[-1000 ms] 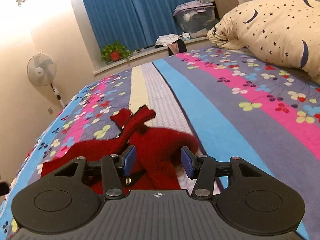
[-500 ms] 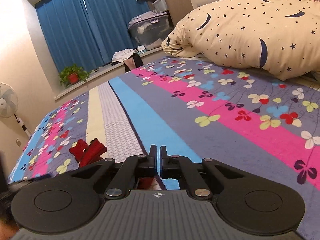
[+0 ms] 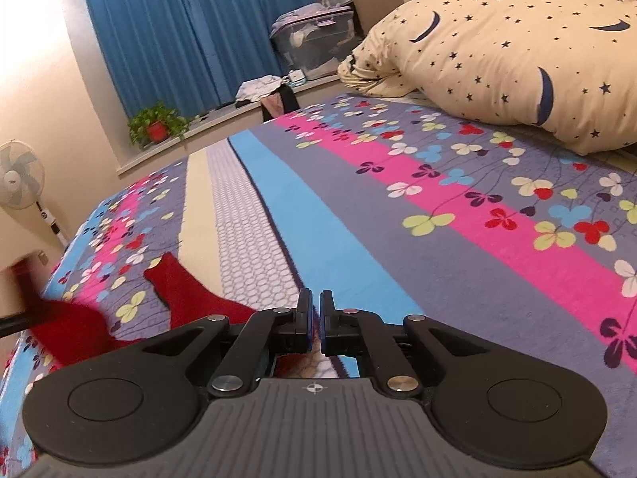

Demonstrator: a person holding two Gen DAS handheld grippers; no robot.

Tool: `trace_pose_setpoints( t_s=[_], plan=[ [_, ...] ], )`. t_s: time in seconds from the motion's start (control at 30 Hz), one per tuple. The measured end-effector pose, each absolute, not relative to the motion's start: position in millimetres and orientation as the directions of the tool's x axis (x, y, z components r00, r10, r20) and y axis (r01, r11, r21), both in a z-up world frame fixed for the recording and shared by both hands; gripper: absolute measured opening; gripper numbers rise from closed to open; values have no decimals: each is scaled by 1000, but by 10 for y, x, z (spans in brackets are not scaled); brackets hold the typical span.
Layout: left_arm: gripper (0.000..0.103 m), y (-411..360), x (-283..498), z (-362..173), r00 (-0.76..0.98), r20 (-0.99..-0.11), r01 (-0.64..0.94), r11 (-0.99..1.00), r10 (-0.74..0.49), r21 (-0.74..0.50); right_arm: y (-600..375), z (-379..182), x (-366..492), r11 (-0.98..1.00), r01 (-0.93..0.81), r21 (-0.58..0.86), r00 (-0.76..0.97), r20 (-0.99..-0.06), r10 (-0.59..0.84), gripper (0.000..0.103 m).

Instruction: Fold small clothes

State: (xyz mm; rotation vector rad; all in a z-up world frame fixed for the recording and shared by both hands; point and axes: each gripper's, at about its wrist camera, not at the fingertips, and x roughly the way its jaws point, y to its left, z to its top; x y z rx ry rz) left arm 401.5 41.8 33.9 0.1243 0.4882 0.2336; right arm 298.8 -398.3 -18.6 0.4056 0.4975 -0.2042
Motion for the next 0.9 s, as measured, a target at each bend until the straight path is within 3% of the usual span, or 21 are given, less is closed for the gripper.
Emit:
trace_pose_setpoints(
  t_s=[0.17,0.3,0.4,0.47,0.57,0.63,0.77,0.83,0.9],
  plan=[
    [8,1915,3053,256,764,-464,-417,892,448,174,-3851,-219,3002,914,256,314,854,-516,-62,4],
    [9,2606,2615,-5,731,-487,-553,833,479,-10,-3638,-248,2972,950,186,253,863,-504,-35,4],
    [10,2957,2651,-73,637,-577,-681,724,511,-112,-3503,-312,2959,967,149,207,857,-514,-22,4],
    [15,3088,2683,-3,644,-551,-712,679,531,-178,-3434,-351,2958,974,129,186,855,-518,-14,4],
    [35,3151,2721,119,582,-511,-774,624,633,-109,-3335,-374,2960,984,97,146,857,-516,-8,4],
    [51,3146,2654,171,570,-475,-790,606,671,-91,-3271,-371,2939,991,64,115,865,-501,2,10],
    [65,2957,2734,225,585,-454,-774,630,672,-63,-3169,-308,2921,995,-2,101,873,-484,51,33],
    [77,2828,2788,242,608,-462,-749,659,646,-64,-3067,-252,2987,996,-54,74,877,-474,83,43],
    [80,2720,2898,261,630,-455,-728,682,629,-66,-2919,-221,3156,995,-100,28,872,-479,101,46]
  ],
)
